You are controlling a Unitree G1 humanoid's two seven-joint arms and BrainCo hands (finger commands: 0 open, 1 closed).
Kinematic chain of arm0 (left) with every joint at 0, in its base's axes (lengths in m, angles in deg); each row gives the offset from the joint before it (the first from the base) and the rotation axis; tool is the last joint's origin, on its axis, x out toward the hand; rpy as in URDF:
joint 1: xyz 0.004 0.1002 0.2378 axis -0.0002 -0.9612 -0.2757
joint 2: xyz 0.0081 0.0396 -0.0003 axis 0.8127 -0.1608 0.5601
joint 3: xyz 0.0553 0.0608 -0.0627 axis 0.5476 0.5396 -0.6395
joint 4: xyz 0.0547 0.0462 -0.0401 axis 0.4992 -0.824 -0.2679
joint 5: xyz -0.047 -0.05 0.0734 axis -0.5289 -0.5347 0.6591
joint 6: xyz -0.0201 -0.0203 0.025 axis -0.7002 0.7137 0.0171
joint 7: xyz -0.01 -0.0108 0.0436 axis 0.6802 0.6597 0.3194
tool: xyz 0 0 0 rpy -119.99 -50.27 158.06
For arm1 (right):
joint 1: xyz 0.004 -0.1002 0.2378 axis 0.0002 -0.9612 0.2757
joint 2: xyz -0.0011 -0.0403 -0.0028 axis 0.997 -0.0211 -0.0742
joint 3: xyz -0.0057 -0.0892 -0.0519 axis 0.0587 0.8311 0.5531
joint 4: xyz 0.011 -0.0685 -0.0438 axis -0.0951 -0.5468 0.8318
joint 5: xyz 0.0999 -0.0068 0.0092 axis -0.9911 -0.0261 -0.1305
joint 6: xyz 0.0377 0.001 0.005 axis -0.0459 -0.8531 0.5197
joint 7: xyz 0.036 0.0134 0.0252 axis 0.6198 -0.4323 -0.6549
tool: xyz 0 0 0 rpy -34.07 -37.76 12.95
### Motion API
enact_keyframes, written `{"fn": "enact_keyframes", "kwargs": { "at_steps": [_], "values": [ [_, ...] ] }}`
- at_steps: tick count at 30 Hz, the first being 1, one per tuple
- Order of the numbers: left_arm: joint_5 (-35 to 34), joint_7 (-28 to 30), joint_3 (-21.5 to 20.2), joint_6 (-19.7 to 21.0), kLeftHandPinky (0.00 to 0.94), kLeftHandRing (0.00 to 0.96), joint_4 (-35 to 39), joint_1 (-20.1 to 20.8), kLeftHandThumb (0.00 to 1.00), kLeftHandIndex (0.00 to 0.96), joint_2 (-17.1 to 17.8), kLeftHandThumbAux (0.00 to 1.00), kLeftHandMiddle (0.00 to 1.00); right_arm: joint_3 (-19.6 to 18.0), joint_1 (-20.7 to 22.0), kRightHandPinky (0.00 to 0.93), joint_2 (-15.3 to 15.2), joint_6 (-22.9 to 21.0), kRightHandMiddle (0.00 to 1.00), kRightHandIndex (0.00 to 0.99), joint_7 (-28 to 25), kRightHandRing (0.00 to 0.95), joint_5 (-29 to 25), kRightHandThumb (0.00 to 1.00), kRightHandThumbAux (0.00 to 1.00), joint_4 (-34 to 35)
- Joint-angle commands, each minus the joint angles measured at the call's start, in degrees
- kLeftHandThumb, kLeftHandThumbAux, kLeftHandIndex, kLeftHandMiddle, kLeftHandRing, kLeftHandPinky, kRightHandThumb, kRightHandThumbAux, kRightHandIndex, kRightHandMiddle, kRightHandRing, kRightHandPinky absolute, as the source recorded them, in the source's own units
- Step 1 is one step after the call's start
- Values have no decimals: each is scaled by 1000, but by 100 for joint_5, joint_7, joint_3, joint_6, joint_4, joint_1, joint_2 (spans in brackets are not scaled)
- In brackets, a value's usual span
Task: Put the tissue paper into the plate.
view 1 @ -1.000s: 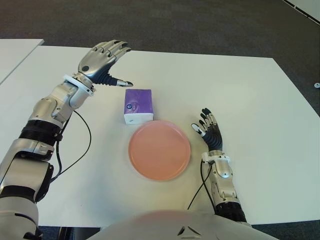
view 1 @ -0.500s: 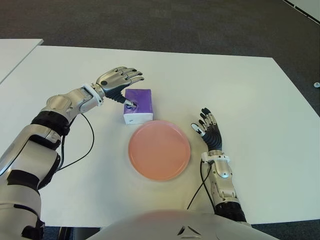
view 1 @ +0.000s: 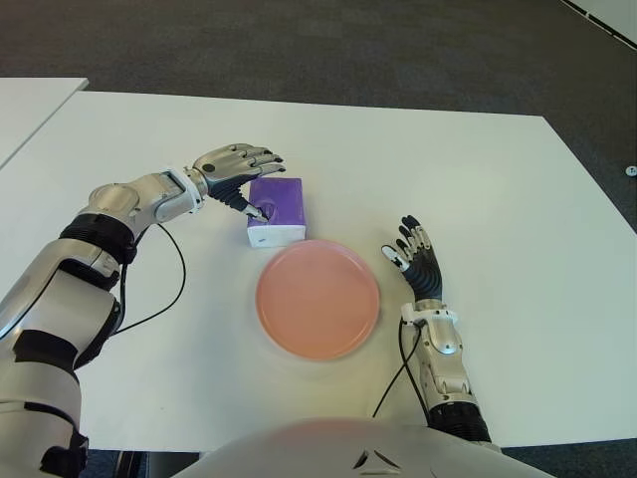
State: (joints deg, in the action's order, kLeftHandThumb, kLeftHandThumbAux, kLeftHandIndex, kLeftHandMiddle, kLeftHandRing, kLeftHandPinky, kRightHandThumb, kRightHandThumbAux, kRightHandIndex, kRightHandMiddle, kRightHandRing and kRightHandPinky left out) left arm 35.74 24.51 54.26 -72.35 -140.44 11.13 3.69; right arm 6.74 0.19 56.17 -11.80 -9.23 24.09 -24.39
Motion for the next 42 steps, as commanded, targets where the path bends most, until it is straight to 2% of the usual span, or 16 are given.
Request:
{"fn": "enact_keyframes", "kwargs": {
  "at_steps": [1, 11, 20, 42],
  "values": [
    [-276, 392, -15, -108, 0, 0, -78, 16, 118, 0, 1, 307, 0, -15, -200, 0, -6, -180, 0, 0, -23, 0, -8, 60, 649, -305],
    [-347, 758, 70, -43, 0, 0, 11, 5, 117, 0, 68, 303, 0, -19, -177, 0, -18, -203, 0, 0, -43, 0, -23, 55, 641, -328],
    [-165, 722, 193, 151, 0, 0, 51, 28, 96, 0, 122, 300, 0, -21, -147, 0, -28, -189, 0, 0, -145, 0, -99, 53, 641, -381],
    [-442, 740, 105, -70, 0, 0, 72, -97, 86, 0, 152, 302, 0, -22, -127, 0, -78, -124, 0, 0, -201, 0, -97, 54, 633, -469]
  ]
}}
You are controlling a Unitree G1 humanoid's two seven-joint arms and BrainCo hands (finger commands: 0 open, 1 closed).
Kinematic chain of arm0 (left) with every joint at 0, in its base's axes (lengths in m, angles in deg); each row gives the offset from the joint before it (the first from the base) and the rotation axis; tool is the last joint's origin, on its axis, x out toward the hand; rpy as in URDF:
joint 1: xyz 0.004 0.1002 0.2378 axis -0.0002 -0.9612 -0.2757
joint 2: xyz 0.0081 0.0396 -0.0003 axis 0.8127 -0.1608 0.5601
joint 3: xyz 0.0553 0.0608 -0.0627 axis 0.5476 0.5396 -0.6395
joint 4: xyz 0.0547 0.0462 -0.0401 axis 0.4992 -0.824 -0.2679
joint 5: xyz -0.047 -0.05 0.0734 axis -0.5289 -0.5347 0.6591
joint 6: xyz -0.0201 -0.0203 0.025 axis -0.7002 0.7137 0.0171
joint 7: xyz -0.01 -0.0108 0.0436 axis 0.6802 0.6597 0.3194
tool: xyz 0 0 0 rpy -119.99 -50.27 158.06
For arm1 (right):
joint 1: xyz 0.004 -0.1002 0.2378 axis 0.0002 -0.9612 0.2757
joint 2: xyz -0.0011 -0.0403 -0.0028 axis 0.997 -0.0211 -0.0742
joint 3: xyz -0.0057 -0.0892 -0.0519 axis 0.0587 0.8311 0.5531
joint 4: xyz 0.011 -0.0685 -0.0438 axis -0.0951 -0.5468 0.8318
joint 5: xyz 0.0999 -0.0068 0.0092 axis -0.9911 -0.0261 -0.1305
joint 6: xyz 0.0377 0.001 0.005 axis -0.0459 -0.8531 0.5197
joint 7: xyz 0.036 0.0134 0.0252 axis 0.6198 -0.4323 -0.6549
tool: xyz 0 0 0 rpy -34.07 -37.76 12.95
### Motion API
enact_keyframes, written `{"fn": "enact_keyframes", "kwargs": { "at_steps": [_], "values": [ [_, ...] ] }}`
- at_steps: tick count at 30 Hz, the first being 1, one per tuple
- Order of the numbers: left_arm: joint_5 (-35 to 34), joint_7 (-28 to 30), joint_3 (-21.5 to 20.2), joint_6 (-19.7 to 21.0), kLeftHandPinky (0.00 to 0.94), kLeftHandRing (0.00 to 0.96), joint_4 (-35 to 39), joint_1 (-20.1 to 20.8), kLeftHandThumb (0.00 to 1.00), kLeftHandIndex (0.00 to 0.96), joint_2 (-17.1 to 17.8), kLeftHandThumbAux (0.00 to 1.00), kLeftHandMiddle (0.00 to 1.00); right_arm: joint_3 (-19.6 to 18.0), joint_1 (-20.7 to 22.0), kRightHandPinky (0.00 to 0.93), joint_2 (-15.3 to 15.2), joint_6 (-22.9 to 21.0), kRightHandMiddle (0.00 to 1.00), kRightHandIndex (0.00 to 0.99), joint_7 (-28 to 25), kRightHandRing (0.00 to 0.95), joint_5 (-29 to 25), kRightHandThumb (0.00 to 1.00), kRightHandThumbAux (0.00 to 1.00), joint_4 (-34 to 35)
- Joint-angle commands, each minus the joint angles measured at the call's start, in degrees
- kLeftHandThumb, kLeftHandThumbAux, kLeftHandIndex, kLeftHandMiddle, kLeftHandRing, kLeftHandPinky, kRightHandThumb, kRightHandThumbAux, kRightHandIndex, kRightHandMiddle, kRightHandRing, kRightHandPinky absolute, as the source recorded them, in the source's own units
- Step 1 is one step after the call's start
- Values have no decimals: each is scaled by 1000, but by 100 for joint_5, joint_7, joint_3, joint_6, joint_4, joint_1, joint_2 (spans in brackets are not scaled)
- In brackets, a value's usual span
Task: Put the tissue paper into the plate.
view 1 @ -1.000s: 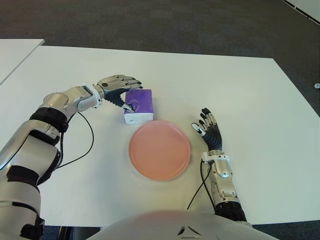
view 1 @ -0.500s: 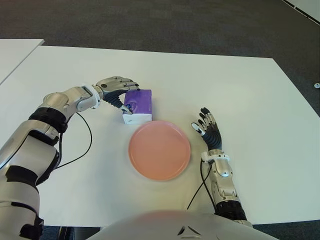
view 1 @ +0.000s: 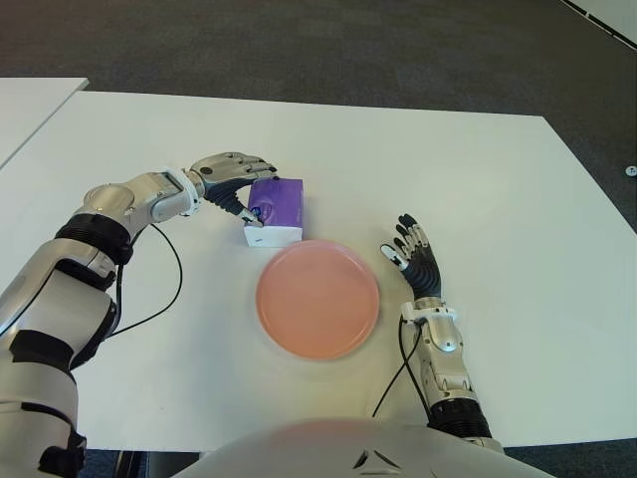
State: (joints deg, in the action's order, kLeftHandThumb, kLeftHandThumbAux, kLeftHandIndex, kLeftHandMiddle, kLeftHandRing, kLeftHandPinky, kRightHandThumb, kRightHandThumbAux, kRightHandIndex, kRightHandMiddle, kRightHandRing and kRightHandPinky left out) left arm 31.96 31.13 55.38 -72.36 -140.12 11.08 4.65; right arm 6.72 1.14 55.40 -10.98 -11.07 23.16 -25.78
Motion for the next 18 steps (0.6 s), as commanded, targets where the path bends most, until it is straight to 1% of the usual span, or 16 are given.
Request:
{"fn": "enact_keyframes", "kwargs": {
  "at_steps": [1, 8, 18],
  "values": [
    [-88, 65, -22, -94, 0, 0, 60, -111, 86, 0, 63, 302, 0, -19, -225, 0, -2, -205, 0, 0, -20, 0, -6, 53, 633, -330],
    [-184, 5, -86, -203, 0, 0, 244, -241, 85, 0, 136, 302, 0, -13, -243, 0, -9, -225, 0, 0, -22, 0, -8, 48, 630, -307],
    [-375, 100, -258, -354, 0, 0, 728, -586, 75, 0, 279, 308, 0, -3, -255, 0, -13, -203, 0, 0, -27, 0, 5, 45, 628, -299]
  ]
}}
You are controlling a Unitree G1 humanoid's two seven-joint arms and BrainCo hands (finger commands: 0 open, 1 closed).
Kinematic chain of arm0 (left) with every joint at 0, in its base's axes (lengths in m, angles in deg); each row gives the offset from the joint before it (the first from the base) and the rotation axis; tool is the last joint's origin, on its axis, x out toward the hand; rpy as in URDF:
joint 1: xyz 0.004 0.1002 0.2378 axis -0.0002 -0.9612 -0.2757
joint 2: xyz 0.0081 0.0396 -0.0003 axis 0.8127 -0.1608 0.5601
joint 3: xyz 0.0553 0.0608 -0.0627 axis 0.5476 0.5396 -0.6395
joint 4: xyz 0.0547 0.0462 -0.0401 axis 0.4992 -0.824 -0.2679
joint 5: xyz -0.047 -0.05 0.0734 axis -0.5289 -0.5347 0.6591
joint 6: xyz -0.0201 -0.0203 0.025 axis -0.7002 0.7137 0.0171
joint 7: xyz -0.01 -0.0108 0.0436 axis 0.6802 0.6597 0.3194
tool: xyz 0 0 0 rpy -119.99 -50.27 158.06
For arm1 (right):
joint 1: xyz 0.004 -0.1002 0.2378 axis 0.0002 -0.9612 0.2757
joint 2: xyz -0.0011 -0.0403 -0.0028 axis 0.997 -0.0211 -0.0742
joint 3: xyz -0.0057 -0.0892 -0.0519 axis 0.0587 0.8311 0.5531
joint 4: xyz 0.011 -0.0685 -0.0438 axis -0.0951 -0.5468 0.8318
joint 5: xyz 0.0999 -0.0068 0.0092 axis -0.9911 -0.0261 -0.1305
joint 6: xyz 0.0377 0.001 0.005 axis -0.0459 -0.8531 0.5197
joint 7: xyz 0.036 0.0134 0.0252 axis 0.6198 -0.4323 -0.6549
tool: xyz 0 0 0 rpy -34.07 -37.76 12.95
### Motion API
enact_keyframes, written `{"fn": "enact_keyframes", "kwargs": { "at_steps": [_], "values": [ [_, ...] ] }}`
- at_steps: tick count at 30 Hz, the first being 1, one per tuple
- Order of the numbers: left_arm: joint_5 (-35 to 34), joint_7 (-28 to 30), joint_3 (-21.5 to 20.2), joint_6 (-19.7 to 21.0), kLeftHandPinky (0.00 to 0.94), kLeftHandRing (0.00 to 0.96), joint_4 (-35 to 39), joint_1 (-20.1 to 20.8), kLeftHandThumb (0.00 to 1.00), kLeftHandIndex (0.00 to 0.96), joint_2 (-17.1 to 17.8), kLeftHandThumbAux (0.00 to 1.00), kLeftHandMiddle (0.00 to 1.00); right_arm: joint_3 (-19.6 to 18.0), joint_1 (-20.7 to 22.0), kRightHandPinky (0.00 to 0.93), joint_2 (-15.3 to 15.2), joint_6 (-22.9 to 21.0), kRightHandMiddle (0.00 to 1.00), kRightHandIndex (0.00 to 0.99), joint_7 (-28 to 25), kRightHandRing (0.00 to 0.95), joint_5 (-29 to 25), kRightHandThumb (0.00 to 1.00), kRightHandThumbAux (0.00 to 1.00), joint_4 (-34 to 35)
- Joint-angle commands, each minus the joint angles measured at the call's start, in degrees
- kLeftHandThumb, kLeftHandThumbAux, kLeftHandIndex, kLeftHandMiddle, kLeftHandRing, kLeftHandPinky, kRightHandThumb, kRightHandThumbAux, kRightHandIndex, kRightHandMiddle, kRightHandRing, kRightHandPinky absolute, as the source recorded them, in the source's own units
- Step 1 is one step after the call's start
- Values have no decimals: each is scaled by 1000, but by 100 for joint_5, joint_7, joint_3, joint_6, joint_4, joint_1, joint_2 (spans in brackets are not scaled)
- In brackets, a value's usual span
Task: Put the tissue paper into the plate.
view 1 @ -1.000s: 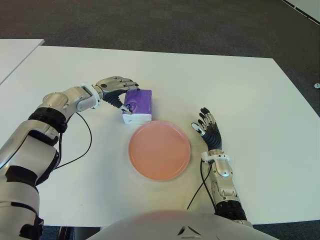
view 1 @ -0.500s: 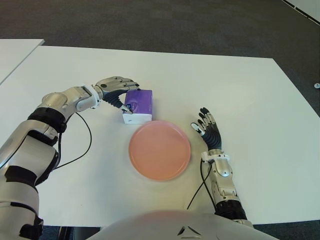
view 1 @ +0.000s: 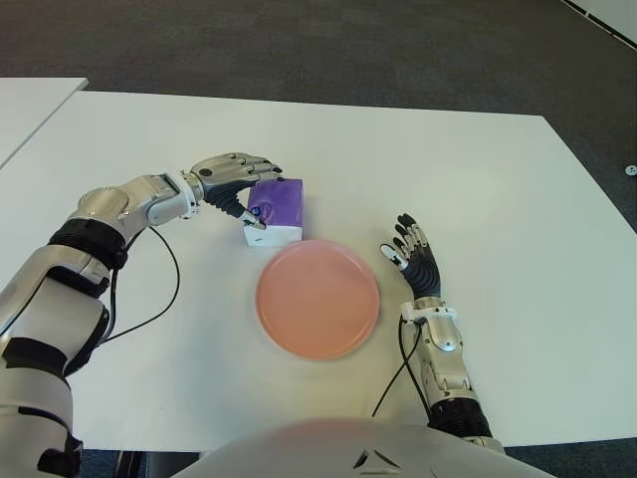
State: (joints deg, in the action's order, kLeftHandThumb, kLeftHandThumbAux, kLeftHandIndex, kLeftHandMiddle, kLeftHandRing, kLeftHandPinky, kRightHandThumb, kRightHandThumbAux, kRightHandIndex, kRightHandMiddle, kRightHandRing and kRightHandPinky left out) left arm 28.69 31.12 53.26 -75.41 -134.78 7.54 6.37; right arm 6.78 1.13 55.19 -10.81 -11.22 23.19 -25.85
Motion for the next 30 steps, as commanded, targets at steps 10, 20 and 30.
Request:
{"fn": "enact_keyframes", "kwargs": {
  "at_steps": [10, 20, 30],
  "values": [
    [-323, 418, -290, -93, 0, 0, 959, -704, 63, 0, 268, 323, 0, -15, -264, 0, 23, -217, 0, 0, -48, 0, -36, 41, 637, -285],
    [-505, 712, -555, -66, 0, 0, 1854, -1312, 25, 0, 352, 310, 0, -47, -260, 0, 11, -223, 0, 0, -58, 0, -48, 43, 648, -341],
    [254, 199, -395, 29, 0, 0, 1680, -1283, 9, 0, 218, 296, 0, -30, -263, 0, 4, -220, 0, 0, -59, 0, -18, 44, 647, -323]
  ]
}}
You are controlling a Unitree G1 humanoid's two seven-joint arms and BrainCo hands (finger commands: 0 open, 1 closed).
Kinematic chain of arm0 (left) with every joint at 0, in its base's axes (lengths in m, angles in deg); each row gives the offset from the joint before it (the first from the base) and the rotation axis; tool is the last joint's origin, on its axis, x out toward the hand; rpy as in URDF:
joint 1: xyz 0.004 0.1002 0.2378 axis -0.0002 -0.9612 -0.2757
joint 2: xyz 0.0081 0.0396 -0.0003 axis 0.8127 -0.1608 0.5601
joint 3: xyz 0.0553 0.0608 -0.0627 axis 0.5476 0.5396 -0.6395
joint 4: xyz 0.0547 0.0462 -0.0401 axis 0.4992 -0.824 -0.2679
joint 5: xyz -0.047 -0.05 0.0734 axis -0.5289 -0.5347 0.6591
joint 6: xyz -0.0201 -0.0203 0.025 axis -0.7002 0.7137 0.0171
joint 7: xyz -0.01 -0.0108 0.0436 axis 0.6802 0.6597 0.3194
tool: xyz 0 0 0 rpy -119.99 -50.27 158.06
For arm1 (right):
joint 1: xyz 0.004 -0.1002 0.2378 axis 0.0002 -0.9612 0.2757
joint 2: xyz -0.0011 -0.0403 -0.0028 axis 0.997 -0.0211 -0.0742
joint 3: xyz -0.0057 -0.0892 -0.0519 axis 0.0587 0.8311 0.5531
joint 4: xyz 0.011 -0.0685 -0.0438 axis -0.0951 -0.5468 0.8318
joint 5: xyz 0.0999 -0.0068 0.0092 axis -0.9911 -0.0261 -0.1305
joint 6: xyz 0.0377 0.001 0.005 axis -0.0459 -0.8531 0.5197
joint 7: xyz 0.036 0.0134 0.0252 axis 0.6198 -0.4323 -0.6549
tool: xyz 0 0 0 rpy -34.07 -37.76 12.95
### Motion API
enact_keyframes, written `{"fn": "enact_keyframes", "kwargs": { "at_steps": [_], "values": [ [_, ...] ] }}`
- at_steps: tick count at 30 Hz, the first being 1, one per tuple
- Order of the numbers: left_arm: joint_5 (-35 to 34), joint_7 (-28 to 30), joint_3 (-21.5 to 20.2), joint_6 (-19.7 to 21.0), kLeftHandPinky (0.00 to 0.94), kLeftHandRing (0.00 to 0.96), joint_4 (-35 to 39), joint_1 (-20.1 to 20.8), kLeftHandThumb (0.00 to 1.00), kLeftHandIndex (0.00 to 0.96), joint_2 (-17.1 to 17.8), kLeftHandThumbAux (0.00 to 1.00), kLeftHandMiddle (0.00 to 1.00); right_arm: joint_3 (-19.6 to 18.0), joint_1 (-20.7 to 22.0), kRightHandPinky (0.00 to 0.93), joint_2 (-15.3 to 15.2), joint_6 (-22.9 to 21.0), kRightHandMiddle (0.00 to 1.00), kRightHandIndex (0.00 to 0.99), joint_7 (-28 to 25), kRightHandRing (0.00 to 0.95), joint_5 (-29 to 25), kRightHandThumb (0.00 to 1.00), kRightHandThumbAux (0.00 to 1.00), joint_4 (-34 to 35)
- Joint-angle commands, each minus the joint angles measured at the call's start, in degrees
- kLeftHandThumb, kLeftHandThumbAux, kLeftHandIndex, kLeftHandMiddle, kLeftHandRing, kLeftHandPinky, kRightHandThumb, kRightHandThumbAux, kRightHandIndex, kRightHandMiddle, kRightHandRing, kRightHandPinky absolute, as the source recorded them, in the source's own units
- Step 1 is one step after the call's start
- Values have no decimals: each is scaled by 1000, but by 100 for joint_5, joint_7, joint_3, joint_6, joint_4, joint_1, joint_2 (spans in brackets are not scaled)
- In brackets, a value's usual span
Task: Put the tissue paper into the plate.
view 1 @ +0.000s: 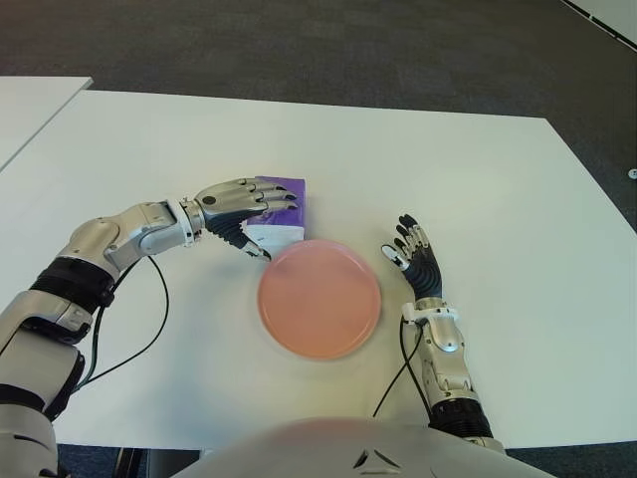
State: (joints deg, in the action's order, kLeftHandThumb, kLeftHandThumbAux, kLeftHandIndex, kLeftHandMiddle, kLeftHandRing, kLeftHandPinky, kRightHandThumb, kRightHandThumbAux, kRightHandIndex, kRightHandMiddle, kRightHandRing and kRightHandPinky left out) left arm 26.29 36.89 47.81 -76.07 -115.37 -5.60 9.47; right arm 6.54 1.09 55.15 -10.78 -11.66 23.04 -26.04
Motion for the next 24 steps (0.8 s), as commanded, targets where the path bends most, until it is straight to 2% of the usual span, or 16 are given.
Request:
{"fn": "enact_keyframes", "kwargs": {
  "at_steps": [1, 10, 24],
  "values": [
    [600, -484, 184, 111, 0, 0, -339, 64, 8, 0, -118, 296, 0, -5, -261, 0, 7, -225, 0, 0, -16, 0, -3, 44, 647, -301],
    [1399, -1425, 477, 571, 0, 0, -805, 273, 8, 0, -309, 311, 0, -7, -237, 0, 17, -194, 0, 0, -13, 0, -11, 45, 651, -343],
    [1841, -2601, 800, 1247, 0, 0, -1398, 539, 25, 0, -566, 332, 0, 18, -290, 0, 29, -169, 0, 0, -89, 0, -25, 57, 668, -270]
  ]
}}
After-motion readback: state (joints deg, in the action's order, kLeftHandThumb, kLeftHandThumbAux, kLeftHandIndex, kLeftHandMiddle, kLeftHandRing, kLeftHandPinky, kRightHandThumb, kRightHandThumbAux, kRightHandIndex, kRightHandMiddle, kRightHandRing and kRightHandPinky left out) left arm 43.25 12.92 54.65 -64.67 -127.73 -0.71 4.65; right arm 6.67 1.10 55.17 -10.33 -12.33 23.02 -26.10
